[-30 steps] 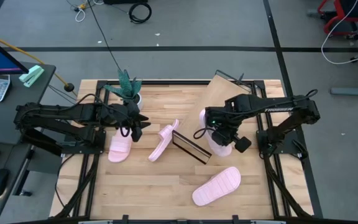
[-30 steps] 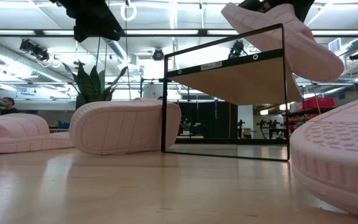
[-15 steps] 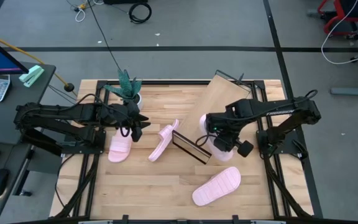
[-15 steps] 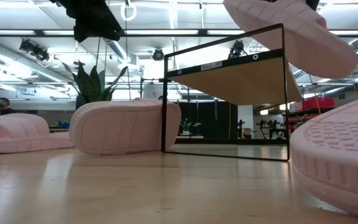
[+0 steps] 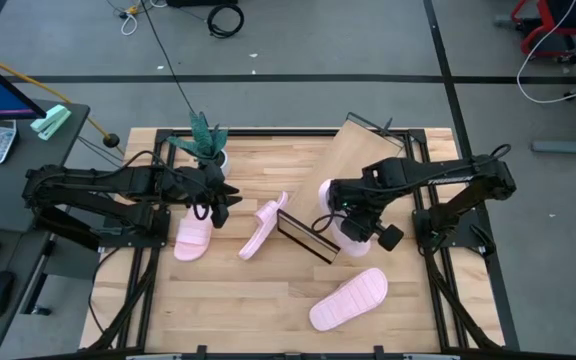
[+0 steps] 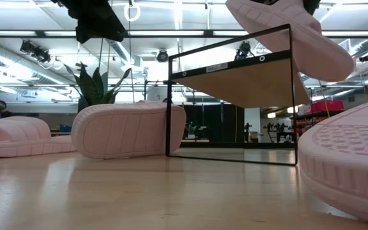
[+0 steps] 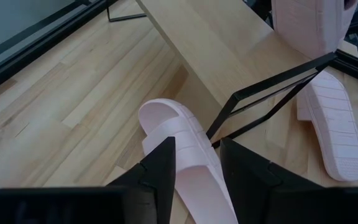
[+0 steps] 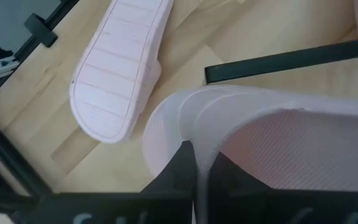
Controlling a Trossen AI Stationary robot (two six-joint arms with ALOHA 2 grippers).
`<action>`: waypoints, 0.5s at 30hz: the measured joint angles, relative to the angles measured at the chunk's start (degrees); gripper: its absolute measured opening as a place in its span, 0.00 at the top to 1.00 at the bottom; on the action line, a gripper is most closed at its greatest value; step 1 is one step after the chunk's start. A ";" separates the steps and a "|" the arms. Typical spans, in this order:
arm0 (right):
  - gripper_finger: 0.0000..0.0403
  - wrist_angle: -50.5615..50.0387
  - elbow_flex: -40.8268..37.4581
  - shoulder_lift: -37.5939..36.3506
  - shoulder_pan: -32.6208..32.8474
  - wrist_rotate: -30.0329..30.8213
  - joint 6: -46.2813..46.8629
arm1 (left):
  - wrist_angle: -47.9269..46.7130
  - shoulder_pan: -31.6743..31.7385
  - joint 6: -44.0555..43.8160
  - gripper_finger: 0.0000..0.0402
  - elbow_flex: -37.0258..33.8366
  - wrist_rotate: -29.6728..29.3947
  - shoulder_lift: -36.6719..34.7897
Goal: Pick and place slides into the shelf
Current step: Put the pink slide on the shelf
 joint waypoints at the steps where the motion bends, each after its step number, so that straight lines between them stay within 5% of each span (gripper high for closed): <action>1: 0.97 0.33 -0.01 0.00 -0.15 -0.05 0.00 | 0.00 -0.02 -0.01 0.67 0.00 0.00 0.00; 15: 0.90 1.16 -0.01 0.24 -1.00 0.26 -0.20 | 0.00 -0.02 -0.01 0.69 0.00 0.00 0.00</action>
